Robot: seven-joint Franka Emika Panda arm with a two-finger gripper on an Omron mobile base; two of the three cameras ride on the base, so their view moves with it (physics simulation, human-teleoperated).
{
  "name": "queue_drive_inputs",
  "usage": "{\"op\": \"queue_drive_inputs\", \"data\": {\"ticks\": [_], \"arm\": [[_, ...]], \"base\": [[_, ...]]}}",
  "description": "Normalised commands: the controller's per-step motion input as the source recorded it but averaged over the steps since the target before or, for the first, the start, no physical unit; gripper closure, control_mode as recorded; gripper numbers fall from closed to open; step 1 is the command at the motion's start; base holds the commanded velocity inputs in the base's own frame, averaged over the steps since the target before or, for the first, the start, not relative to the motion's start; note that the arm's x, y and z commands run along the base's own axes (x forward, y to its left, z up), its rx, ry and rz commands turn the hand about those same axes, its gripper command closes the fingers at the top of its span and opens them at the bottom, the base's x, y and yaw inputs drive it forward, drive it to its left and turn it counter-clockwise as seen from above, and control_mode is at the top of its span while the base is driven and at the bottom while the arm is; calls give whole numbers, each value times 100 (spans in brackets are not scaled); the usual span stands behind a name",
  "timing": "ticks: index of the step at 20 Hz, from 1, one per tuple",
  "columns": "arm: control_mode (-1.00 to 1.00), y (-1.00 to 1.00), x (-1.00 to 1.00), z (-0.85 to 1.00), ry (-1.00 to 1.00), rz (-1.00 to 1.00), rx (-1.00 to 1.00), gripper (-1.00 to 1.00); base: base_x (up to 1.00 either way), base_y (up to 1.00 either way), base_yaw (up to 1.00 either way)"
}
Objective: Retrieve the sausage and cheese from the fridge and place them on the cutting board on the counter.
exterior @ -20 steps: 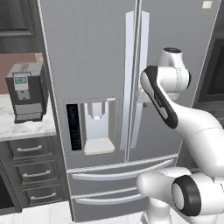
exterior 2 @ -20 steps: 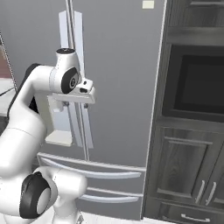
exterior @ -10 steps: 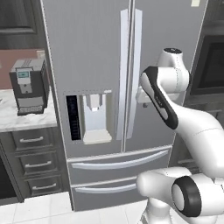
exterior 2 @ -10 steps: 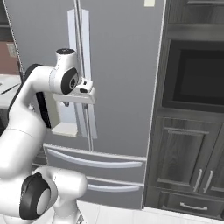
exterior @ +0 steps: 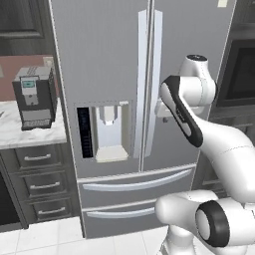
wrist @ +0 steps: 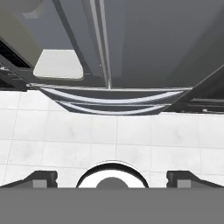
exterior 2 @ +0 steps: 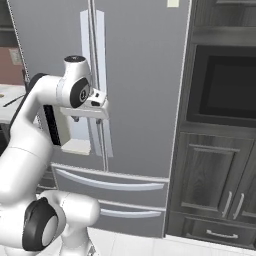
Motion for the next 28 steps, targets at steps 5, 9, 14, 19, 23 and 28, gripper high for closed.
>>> {"op": "queue_drive_inputs", "data": {"ticks": [5,9,14,19,23,28], "arm": [[-100,9,0,0,-1,0,0,-100],[-100,0,-18,-1,-9,0,0,-100],[-100,-4,-28,0,-52,0,0,-100],[-100,0,2,16,-52,1,0,-100],[-100,0,29,24,-27,7,0,-100],[-100,0,42,38,-12,6,0,-100]], "base": [[0,8,0],[0,0,0],[0,0,0],[0,0,0],[0,0,0],[0,0,0]]}}
